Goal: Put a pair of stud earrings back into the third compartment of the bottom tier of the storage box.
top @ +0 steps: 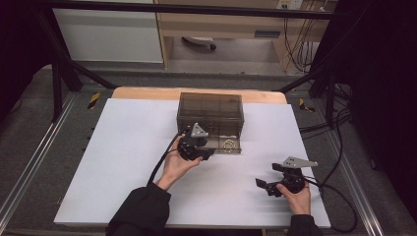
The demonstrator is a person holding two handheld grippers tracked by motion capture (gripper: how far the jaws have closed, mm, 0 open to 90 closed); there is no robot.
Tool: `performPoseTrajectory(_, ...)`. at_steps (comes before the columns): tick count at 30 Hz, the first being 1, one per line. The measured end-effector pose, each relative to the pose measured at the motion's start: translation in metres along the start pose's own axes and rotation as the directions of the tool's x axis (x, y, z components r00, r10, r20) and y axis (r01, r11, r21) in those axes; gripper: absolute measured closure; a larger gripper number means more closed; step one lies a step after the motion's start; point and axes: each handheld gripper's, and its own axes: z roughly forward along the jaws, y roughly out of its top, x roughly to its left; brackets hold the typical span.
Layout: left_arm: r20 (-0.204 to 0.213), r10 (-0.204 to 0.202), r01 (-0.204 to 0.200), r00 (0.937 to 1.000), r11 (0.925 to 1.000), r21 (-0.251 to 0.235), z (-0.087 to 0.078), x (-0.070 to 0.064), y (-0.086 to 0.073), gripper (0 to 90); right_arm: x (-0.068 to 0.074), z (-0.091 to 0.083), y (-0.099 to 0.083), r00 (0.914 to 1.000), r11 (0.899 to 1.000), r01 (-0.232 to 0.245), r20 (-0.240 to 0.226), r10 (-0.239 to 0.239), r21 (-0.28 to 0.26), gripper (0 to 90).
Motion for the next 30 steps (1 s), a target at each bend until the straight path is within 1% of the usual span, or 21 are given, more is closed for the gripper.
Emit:
performPoseTrajectory(4,-0.027,-0.001,0.001,0.9996,1.0,0.003,-0.021,0.01,-0.018,42.4,0.0,0.0,0.0,1.0,1.0,0.001,0.0,-0.001,0.005,0.6)
performPoseTrajectory(5,-0.033,-0.006,0.006,0.9994,1.0,0.007,-0.026,0.013,-0.022,40.5,0.0,0.0,0.0,1.0,1.0,0.002,0.0,-0.002,0.005,0.6)
performPoseTrajectory(7,-0.036,-0.022,0.022,0.9991,0.9998,-0.003,-0.037,0.018,-0.031,36.9,0.0,0.0,0.0,1.0,1.0,0.0,0.001,0.0,0.006,0.6)
performPoseTrajectory(9,-0.041,-0.025,0.025,0.9988,0.9997,-0.002,-0.047,0.023,-0.041,33.9,0.0,0.0,0.0,1.0,1.0,-0.001,0.001,0.001,0.004,0.6)
performPoseTrajectory(13,-0.07,-0.032,0.032,0.997,0.9995,-0.005,-0.066,0.033,-0.062,25.4,0.0,0.0,0.0,1.0,1.0,-0.002,0.002,0.002,0.007,0.6)
performPoseTrajectory(14,-0.073,-0.037,0.037,0.9966,0.9993,-0.006,-0.07,0.035,-0.068,22.9,0.0,0.0,0.0,1.0,1.0,-0.004,0.001,0.004,0.008,0.6)
performPoseTrajectory(15,-0.076,-0.061,0.062,0.9952,0.9981,0.006,-0.075,0.036,-0.073,20.4,0.0,0.001,0.0,1.0,1.0,-0.003,0.002,0.003,0.007,0.6)
performPoseTrajectory(16,-0.086,-0.048,0.048,0.9952,0.9988,-0.006,-0.078,0.04,-0.078,18.5,0.0,0.0,0.0,1.0,1.0,-0.003,0.002,0.003,0.006,0.6)
performPoseTrajectory(18,-0.089,-0.059,0.059,0.9943,0.9982,-0.01,-0.085,0.045,-0.089,15.6,0.0,0.0,0.0,1.0,1.0,0.0,0.002,0.0,0.006,0.6)
performPoseTrajectory(19,-0.102,-0.065,0.065,0.9926,0.9979,-0.008,-0.089,0.048,-0.094,14.3,0.0,0.0,0.0,1.0,1.0,-0.001,0.002,0.001,0.008,0.6)
performPoseTrajectory(20,-0.106,-0.073,0.073,0.9917,0.9973,-0.011,-0.093,0.051,-0.099,13.2,0.0,0.0,0.0,1.0,1.0,-0.001,0.003,0.001,0.008,0.6)
performPoseTrajectory(22,-0.106,-0.091,0.09,0.9902,0.9959,-0.01,-0.1,0.056,-0.109,11.2,0.0,0.0,0.0,1.0,1.0,-0.006,0.003,0.006,0.008,0.6)
performPoseTrajectory(25,-0.128,-0.103,0.102,0.9864,0.9947,-0.017,-0.109,0.062,-0.123,7.5,0.0,0.001,0.0,1.0,1.0,-0.005,0.003,0.005,0.011,0.6)
performPoseTrajectory(27,-0.132,-0.11,0.109,0.9852,0.9939,-0.019,-0.114,0.066,-0.132,6.4,0.0,0.001,-0.001,1.0,1.0,-0.005,0.003,0.005,0.009,0.6)
performPoseTrajectory(29,-0.142,-0.122,0.12,0.9823,0.9924,-0.025,-0.118,0.069,-0.141,5.2,0.0,0.001,-0.001,1.0,1.0,-0.002,0.004,0.002,0.009,0.6)
performPoseTrajectory(30,-0.148,-0.121,0.119,0.9816,0.9926,-0.023,-0.119,0.07,-0.144,4.9,0.0,0.001,-0.001,1.0,1.0,-0.004,0.005,0.004,0.01,0.6)
